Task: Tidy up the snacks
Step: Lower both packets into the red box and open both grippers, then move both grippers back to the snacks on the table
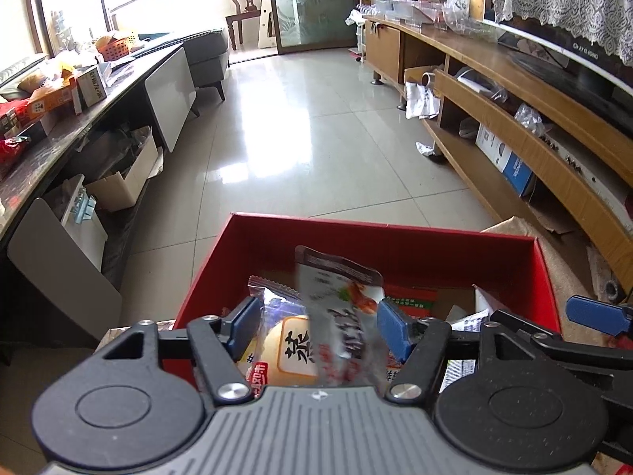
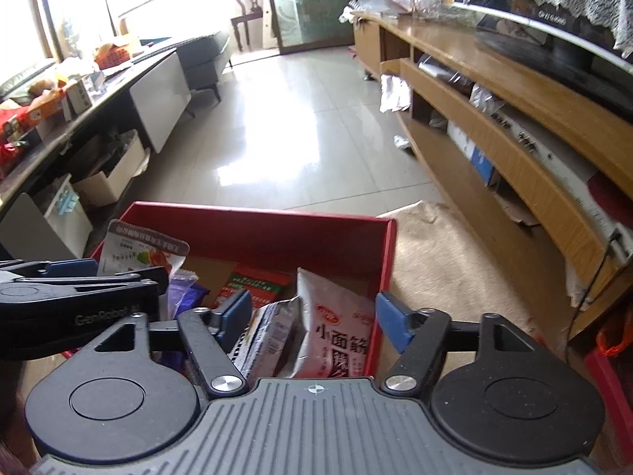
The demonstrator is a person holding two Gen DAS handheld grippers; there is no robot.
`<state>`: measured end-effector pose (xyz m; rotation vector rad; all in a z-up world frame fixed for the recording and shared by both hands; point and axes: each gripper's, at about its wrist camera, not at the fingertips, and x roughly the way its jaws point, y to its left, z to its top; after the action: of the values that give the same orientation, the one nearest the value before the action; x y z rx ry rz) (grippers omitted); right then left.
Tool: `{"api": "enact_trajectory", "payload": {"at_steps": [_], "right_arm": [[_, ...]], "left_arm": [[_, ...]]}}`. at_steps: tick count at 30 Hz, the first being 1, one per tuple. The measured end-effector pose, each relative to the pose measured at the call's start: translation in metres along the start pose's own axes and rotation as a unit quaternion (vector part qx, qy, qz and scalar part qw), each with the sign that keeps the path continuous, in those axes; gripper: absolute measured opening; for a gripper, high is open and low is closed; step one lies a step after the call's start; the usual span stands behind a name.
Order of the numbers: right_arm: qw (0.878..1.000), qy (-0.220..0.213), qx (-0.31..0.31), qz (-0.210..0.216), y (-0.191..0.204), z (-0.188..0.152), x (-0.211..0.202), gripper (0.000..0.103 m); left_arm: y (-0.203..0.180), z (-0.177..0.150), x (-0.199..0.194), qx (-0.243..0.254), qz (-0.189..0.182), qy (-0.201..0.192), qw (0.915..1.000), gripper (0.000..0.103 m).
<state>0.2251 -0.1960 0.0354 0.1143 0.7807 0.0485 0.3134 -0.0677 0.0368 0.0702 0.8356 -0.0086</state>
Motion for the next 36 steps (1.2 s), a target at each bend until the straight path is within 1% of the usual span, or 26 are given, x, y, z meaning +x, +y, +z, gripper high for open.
{"api": "enact_trajectory", "payload": {"at_steps": [7, 17, 20, 24, 27, 30, 36], "right_arm": [[1.000, -0.016, 0.004, -0.001, -0.001, 0.004, -0.016, 0.079], [1.000, -0.023, -0.004, -0.009, 0.002, 0.005, -0.041, 0.080], [0.999, -0.022, -0.012, -0.019, 0.003, 0.003, -0.052, 0.081], [0.999, -0.016, -0.025, -0.029, 0.005, -0.006, -0.068, 0.082], [0.999, -0.006, -0.032, -0.036, 0.008, -0.018, -0.077, 0.083], [0.999, 0.006, -0.035, -0.033, 0.009, -0.032, -0.085, 0.083], [0.997, 0.036, -0.048, -0.042, 0.009, -0.062, -0.098, 0.085]], "left_arm": [[0.001, 0.003, -0.019, -0.006, 0.000, -0.011, 0.9999, 0.063], [0.008, -0.006, -0.047, -0.016, -0.014, 0.000, 0.9998, 0.063], [0.011, -0.016, -0.057, -0.017, -0.015, 0.004, 0.9997, 0.063], [0.012, -0.035, -0.066, -0.022, -0.024, 0.021, 0.9992, 0.063], [0.012, -0.050, -0.072, -0.025, -0.033, 0.035, 0.9985, 0.063], [0.012, -0.069, -0.080, -0.023, -0.034, 0.045, 0.9981, 0.063], [0.012, -0.103, -0.093, -0.020, -0.039, 0.068, 0.9967, 0.065]]}}
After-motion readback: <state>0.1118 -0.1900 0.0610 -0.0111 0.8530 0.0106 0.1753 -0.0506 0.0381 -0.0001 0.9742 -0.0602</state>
